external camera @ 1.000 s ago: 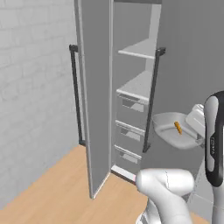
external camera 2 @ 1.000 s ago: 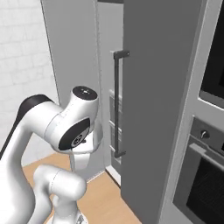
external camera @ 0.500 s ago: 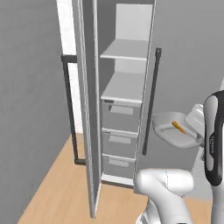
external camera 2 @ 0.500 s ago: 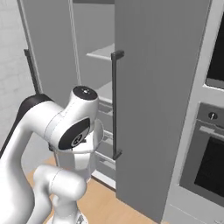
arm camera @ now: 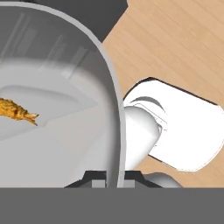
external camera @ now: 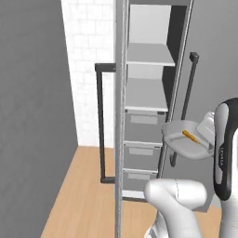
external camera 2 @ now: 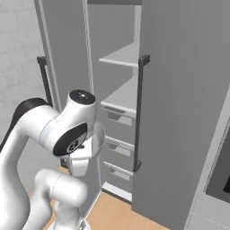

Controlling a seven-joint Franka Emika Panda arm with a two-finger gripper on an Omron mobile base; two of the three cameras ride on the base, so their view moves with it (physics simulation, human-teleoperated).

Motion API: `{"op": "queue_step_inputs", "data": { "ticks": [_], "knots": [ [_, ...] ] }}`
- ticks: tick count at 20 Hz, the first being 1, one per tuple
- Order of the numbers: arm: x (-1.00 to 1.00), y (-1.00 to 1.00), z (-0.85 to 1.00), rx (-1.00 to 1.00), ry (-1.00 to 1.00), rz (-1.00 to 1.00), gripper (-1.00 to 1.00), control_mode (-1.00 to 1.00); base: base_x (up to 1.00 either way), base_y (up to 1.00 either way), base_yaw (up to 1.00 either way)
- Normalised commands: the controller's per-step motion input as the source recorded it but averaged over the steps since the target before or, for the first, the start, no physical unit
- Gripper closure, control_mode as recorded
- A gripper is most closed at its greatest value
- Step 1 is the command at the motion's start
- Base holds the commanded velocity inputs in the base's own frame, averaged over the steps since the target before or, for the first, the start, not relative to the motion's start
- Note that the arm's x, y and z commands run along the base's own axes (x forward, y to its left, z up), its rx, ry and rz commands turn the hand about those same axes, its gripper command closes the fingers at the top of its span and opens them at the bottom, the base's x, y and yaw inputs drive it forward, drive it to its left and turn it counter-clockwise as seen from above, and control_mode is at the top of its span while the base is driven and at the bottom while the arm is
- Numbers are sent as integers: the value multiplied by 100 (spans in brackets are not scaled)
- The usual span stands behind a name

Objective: Take the meat container that has the shrimp and place it on the second highest rack of the freezer. Then take the vegetable container that has the tomato and avocado and place it on the highest rack of the freezer.

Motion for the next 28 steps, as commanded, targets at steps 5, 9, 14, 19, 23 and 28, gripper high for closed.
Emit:
{"op": "queue_step_inputs", "data": {
  "ticks": [5, 9, 14, 19, 23, 28],
  "knots": [
    [0, 0, 0, 0, 0, 0, 100, 100, 0, -3, -17],
    [0, 0, 0, 0, 0, 0, 100, 100, 26, 0, -3],
    [0, 0, 0, 0, 0, 0, 100, 100, 12, -14, 0],
    [0, 0, 0, 0, 0, 0, 100, 100, 30, -12, -5],
    [0, 0, 0, 0, 0, 0, 100, 100, 43, 0, -9],
    [0, 0, 0, 0, 0, 0, 100, 100, 61, 4, -9]
  ]
}}
